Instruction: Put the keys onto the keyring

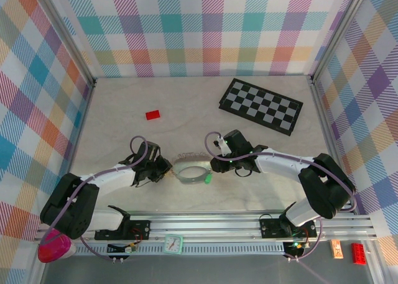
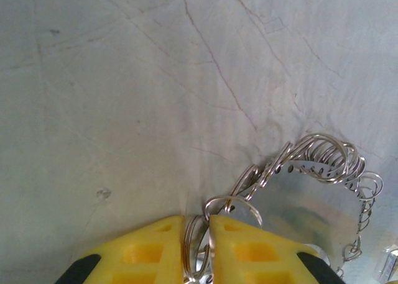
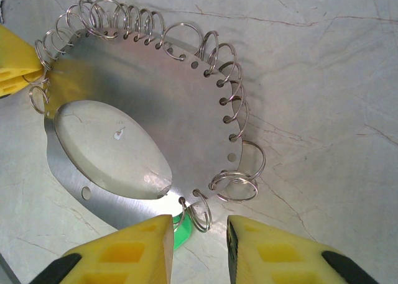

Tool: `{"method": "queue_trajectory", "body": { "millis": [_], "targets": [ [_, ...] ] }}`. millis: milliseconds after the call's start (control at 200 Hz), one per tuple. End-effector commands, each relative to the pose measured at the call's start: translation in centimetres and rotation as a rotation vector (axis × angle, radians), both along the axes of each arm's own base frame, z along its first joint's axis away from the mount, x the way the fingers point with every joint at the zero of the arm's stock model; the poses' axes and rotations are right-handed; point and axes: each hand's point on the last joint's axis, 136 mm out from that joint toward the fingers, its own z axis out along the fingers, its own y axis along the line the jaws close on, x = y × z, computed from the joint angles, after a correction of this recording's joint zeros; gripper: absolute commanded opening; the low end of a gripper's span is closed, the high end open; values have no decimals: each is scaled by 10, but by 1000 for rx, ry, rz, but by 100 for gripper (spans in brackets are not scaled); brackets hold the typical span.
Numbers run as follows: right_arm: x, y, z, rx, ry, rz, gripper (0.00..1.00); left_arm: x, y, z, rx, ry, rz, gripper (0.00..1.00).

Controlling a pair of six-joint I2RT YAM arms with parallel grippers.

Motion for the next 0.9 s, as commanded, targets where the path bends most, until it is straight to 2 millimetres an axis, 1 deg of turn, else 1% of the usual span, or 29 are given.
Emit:
{"method": "queue_trajectory", "body": {
  "millis": [0,80,195,240,325,410,495,600,685,755,810,895],
  "targets": [
    [-4,2,6,12,-15,19,29,8,-4,5,-28,-17,9,15],
    [-4,2,6,13,-13,19,28,9,-5,6,-29,-21,8,11],
    [-3,2,8,13,-17,20,28,10,-3,9,-14,-36,-4,0],
    [-2,2,9,13,-20,19,28,10,-1,12,3,-51,-10,0],
    [0,3,14,21,-38,16,28,13,5,26,56,-99,-33,0],
    [6,0,23,28,-80,-17,29,19,8,50,132,-186,-82,0],
    [16,-5,36,34,-137,-73,29,25,3,80,204,-303,-178,0],
    [30,-15,57,36,-234,-141,25,32,-12,118,247,-456,-309,0],
    [42,-29,76,5,-318,-217,22,36,-24,150,287,-586,-414,0],
    [51,-37,93,-10,-385,-249,22,40,-34,175,313,-702,-497,0],
    [58,-41,106,-13,-439,-263,26,41,-43,194,332,-806,-583,0],
    [69,-44,122,-21,-479,-262,25,40,-59,220,354,-958,-714,0]
  ]
}}
